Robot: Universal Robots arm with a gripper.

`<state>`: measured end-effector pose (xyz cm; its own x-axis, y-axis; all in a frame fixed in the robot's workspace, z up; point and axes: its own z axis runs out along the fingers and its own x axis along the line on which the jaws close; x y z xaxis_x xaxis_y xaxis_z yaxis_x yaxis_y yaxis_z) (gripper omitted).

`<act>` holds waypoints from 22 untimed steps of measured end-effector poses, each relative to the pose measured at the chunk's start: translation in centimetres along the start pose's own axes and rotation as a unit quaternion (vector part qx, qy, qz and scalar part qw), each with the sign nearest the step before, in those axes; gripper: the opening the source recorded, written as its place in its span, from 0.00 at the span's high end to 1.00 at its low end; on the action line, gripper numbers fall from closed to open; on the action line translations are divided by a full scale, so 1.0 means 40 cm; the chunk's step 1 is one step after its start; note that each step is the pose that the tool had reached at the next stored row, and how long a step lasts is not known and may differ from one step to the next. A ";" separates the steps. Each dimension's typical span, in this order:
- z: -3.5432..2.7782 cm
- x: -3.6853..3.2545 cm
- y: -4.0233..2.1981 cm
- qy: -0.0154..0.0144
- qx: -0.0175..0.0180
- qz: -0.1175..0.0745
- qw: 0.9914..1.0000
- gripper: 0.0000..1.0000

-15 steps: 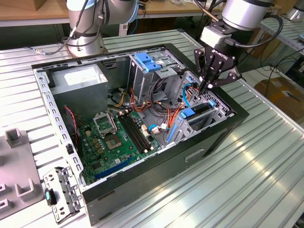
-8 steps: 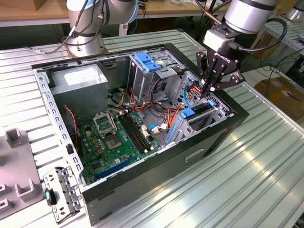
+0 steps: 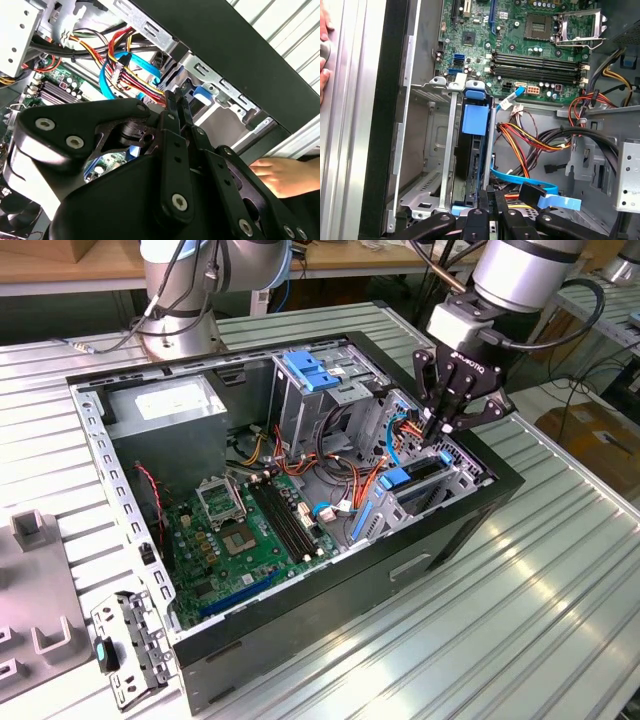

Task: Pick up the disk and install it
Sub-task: 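Insert the first disk wire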

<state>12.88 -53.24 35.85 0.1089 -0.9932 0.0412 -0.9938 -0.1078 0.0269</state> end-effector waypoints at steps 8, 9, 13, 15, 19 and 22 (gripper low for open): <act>0.001 0.008 0.001 0.000 0.000 0.000 1.000 0.84; 0.001 0.008 0.001 0.000 0.000 0.000 1.000 0.84; 0.001 0.009 0.001 0.000 0.000 0.000 1.000 0.84; 0.001 0.009 0.001 0.000 0.000 0.000 1.000 0.84; 0.001 0.010 0.006 0.000 0.000 0.000 1.000 0.84; 0.003 0.008 0.018 0.000 0.000 0.002 1.000 0.84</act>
<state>12.21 -53.65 35.76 0.1045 -0.9937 0.0408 -0.9943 -0.1035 0.0269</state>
